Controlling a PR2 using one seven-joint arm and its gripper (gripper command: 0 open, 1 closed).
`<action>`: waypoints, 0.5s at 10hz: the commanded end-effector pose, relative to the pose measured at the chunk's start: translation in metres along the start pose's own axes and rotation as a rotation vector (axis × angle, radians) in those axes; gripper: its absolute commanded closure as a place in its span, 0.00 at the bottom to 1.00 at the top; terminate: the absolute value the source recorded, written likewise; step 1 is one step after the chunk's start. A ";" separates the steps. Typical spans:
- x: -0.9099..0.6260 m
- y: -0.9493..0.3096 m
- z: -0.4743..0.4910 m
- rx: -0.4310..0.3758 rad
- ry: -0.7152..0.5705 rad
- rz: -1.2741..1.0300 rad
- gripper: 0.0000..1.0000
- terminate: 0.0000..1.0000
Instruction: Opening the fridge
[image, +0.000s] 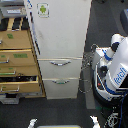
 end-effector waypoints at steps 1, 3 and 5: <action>0.013 0.005 0.002 -0.022 0.010 0.013 0.00 0.00; 0.059 0.019 0.006 -0.101 0.060 -0.002 0.00 0.00; 0.090 0.026 0.011 -0.101 0.035 -0.005 0.00 0.00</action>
